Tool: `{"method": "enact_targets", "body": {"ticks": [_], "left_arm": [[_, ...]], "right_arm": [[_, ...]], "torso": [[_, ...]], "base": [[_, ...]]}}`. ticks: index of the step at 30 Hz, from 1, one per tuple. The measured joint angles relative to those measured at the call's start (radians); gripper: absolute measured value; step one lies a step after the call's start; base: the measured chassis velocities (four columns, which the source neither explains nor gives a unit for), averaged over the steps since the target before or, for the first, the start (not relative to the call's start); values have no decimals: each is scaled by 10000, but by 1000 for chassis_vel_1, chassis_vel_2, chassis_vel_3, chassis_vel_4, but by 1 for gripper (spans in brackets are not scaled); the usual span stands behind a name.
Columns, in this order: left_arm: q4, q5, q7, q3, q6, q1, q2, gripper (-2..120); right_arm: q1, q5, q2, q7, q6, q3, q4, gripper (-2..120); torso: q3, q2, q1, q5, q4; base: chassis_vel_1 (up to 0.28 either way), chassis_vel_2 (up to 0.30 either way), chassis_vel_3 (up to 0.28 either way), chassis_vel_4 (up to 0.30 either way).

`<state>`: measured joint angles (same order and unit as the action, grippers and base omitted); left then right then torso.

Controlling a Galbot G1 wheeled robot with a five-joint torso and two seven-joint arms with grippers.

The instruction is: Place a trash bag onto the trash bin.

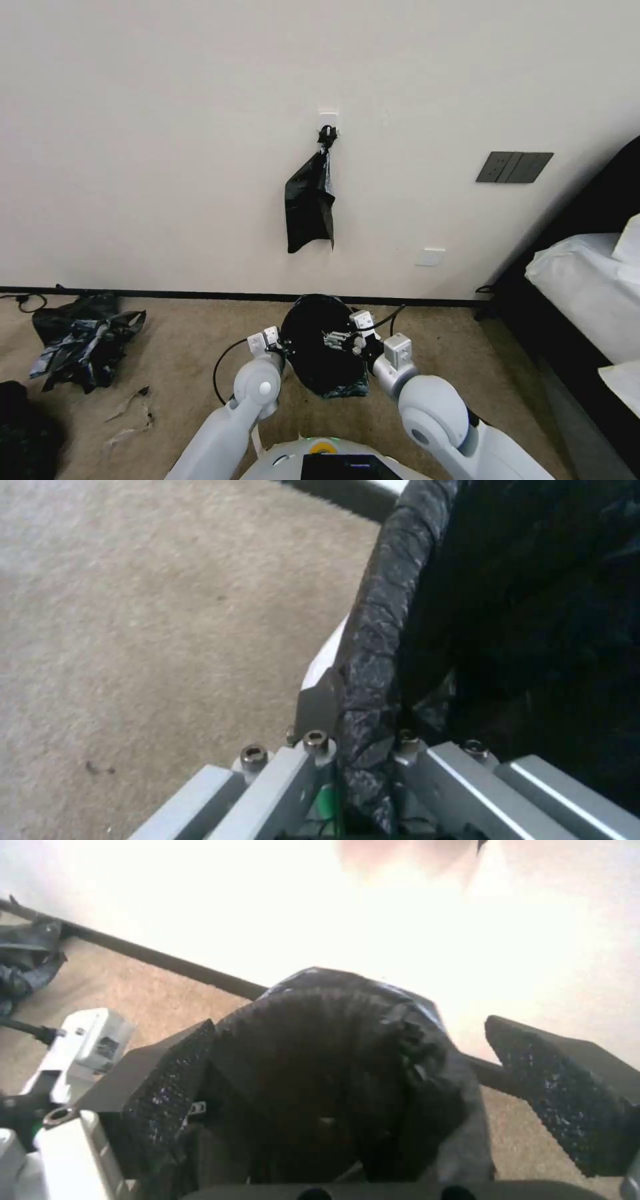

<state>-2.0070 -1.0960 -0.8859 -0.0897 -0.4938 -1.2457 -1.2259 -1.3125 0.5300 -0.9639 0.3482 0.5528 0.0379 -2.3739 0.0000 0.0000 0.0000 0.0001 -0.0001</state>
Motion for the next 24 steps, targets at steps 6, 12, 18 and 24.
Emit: {"method": "enact_targets", "body": {"ticks": [6,12,18,24], "left_arm": [[257,-515,-389,-42,0,155,-147,0],[214,-767,-390,-229,66,103,-152,7],[-93,-790,-204,-394,64,21,-26,30],[-565,-481,68,-478,26,-173,145,49]], "right_arm": [[-345,-182,-331,-49,-66,195,-63,100],[-296,-179,-347,-49,-65,175,-10,100],[-312,-169,-381,-49,-59,118,32,100],[-331,-165,-442,-48,-81,134,56,100]], "torso": [[0,0,1,-2,0],[0,0,1,-2,2],[0,0,0,-1,1],[0,0,0,-2,1]], "base": [[0,0,0,0],[0,0,0,0],[0,0,0,0],[0,0,0,0]]}}
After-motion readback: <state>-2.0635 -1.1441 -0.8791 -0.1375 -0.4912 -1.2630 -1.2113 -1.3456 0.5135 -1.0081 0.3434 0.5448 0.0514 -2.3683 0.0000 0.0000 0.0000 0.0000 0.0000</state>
